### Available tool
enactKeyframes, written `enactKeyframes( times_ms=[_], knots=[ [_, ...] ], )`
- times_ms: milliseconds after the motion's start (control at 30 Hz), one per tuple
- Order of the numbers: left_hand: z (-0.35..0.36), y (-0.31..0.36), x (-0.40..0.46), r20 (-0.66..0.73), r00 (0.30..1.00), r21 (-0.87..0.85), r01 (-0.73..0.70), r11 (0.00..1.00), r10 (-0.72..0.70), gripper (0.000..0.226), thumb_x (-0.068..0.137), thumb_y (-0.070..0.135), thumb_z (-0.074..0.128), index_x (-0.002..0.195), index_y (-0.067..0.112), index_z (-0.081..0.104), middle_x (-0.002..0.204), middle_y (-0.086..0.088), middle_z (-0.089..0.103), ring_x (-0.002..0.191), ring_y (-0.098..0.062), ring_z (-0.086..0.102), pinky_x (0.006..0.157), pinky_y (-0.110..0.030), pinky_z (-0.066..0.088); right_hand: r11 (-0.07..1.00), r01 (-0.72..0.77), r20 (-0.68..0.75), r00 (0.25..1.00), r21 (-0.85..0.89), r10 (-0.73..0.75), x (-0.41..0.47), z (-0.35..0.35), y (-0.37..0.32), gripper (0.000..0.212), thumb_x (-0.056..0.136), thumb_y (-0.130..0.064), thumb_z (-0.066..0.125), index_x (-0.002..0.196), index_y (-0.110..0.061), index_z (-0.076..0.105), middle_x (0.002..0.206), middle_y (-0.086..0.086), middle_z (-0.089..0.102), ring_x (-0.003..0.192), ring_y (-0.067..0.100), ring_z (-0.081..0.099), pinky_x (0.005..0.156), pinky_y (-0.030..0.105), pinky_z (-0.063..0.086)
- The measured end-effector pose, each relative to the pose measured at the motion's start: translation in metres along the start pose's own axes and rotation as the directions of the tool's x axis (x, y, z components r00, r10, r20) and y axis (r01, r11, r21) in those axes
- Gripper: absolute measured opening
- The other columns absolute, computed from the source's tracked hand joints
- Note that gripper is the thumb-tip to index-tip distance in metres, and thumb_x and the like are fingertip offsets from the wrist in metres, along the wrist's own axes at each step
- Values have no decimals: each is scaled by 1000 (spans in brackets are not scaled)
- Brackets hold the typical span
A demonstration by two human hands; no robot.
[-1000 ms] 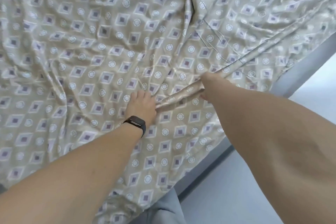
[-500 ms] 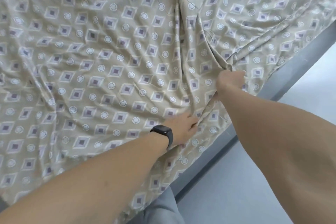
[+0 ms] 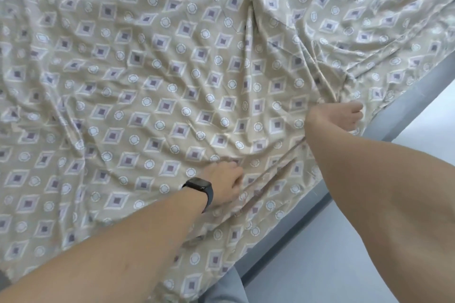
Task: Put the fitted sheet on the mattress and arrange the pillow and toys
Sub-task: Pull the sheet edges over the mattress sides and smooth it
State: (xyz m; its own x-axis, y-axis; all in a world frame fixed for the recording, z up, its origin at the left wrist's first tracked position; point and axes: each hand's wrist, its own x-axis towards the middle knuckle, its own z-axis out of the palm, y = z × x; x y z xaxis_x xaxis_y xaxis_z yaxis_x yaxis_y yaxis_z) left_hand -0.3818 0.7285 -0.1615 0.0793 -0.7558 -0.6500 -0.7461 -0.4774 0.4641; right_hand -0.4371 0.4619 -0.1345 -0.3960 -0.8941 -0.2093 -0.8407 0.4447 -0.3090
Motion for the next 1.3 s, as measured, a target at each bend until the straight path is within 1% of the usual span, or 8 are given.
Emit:
enactKeyframes(
  times_ms=[100,167,267,400,667,900,1167,1300],
  knots=[
    [-39,-47,18,-326,944,133,105,986,-56,55,80,38,64,131,30,43,131,1,44,117,-25,47,94,-40,45,852,438,50,895,-287,-443,-1,13,-12,52,85,-9,47,133,-23,33,138,9,33,125,31,36,100,41,27],
    [-66,-80,25,-339,916,135,271,953,-213,89,73,58,72,145,33,26,151,-4,28,137,-31,30,110,-45,34,584,741,319,670,-331,-670,-13,29,-24,49,88,-19,43,136,-27,30,144,8,25,131,32,26,108,45,18],
    [-98,-113,28,-251,888,162,432,887,-386,133,59,80,72,156,35,-8,167,-3,-8,153,-34,-5,121,-56,15,370,899,603,432,-233,-671,-38,55,-54,51,92,-36,43,142,-24,40,149,8,31,135,34,30,111,50,27],
    [-108,-131,32,-176,854,136,514,847,-490,150,53,83,74,148,39,-34,160,0,-35,150,-32,-25,118,-64,12,361,928,678,327,-97,-658,-67,83,-106,74,87,-55,56,149,-23,30,160,9,20,144,36,22,116,50,27],
    [-100,-142,41,-193,851,94,512,854,-489,156,49,90,67,139,34,-47,150,0,-51,144,-28,-38,115,-70,2,12,977,702,160,-211,-694,-67,141,-212,124,74,-65,77,159,-35,-8,168,-3,-12,154,33,-9,121,62,7],
    [-194,-192,74,-127,879,5,465,885,-460,156,30,105,50,137,45,-45,148,5,-52,142,-26,-41,107,-80,-5,54,967,767,231,-249,-599,-74,163,-233,134,68,-50,88,158,-31,-10,169,-6,-10,155,33,-1,113,63,27],
    [-342,-246,149,63,685,-349,696,627,-725,177,16,89,76,120,43,-59,138,-6,-62,135,-43,-46,102,-84,0,-67,944,804,237,-324,-546,-78,155,-244,119,77,-49,81,160,-17,1,167,10,9,148,41,20,106,57,39],
    [-345,-250,155,110,697,-393,686,613,-709,178,21,84,82,120,43,-59,130,-5,-67,132,-44,-48,100,-85,-1,-549,819,902,-100,-165,-419,-96,151,-301,58,85,-49,74,128,-12,63,125,10,63,111,31,61,72,37,48]
  ],
)
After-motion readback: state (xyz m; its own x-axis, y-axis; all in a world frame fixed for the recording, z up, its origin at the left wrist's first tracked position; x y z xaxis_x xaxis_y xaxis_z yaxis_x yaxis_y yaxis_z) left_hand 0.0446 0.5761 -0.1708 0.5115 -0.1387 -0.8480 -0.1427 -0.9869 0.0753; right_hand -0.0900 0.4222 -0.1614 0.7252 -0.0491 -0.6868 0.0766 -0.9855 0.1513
